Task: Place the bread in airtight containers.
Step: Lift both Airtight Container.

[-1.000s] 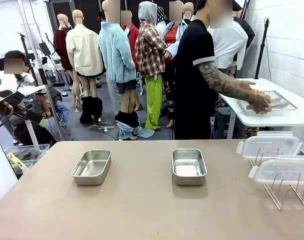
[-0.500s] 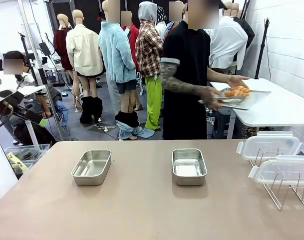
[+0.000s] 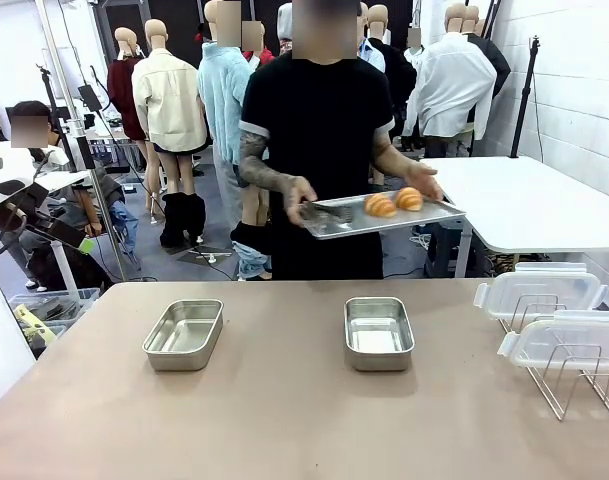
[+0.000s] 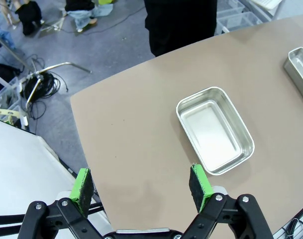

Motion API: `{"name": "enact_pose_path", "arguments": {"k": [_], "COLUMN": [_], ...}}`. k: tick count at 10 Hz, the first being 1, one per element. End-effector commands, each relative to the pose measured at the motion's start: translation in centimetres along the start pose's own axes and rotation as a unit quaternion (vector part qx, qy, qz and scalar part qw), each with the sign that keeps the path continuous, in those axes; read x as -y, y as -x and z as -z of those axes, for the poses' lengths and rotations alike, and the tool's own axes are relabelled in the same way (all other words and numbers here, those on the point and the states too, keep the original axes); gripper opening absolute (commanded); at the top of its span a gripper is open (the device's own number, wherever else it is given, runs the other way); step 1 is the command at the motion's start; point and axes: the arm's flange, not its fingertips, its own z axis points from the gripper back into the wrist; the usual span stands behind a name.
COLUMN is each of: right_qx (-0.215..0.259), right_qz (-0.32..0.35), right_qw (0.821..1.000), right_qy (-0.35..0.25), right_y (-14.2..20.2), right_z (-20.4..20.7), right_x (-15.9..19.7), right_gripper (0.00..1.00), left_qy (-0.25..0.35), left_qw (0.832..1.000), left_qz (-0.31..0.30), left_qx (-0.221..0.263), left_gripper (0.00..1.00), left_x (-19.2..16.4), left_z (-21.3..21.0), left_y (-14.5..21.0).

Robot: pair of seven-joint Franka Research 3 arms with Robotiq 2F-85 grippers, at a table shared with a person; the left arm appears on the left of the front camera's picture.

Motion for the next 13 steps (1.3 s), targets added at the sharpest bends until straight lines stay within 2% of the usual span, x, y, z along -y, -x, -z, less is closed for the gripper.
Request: {"name": "enact_pose_path", "arguments": {"k": [1,13], "right_qx": [0.001,0.001], "right_qz": [-0.002,-0.002], "right_qw": [1.000,1.000], "right_qy": [-0.009,-0.009], "right_y": [0.05,0.05], "right_z": [0.19,0.19], "right_x": [0.02,0.02], "right_gripper": [1.00,1.00], "left_qy": [-0.001,-0.001], "left_qw": [1.000,1.000], "left_qz": [-0.008,-0.008], "left_qx": [0.004,0.004], "left_gripper": [1.00,1.00], "left_x": [-0.11,-0.11], "left_z": [0.02,0.02], "left_y": [-0.03,-0.03]}}
